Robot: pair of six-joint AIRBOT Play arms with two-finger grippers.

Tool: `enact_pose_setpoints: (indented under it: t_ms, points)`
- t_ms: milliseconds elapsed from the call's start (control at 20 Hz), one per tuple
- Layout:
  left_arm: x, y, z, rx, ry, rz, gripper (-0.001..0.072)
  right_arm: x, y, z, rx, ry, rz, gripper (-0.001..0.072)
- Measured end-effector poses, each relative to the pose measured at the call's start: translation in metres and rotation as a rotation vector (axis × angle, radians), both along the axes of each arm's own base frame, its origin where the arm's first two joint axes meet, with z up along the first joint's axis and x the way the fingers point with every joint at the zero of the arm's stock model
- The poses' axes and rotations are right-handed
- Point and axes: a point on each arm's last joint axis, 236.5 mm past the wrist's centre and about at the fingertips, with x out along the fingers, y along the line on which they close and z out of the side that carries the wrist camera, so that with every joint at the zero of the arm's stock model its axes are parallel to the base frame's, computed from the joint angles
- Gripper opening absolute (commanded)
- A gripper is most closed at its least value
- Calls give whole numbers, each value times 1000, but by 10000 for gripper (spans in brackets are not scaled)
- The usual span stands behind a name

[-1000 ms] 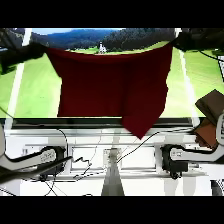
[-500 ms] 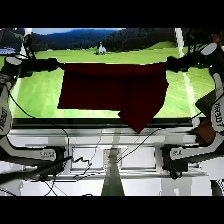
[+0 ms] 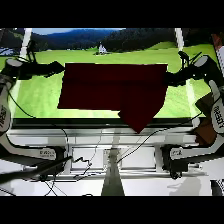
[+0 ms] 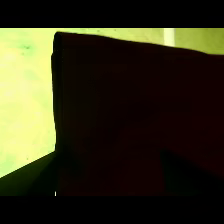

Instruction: Fold the clothes and pants, and hang the long-sleeved shirts on hangers.

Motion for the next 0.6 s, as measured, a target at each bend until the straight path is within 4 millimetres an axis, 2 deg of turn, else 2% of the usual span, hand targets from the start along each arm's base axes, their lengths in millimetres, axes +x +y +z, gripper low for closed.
enact_pose_setpoints:
  t_ms: [200, 300, 400, 450, 500, 600]
  points:
    - [-54, 40, 16, 11, 117, -31, 694, -62, -10, 5, 63, 169, 25, 265]
    - [-84, 63, 17, -9, 200, 14, 693, -94, -4, 3, 106, 233, 18, 265]
    - [-112, 78, 16, -70, 256, 75, 693, -124, 12, -2, 162, 269, 5, 270]
    - [-124, 81, 14, -106, 273, 106, 693, -135, 20, -5, 189, 273, -10, 289]
    - [-135, 82, 13, -145, 277, 144, 693, -145, 29, -9, 217, 276, -28, 412]
    - [-155, 81, 6, -177, 279, 193, 693, -162, 47, -20, 270, 278, -60, 431]
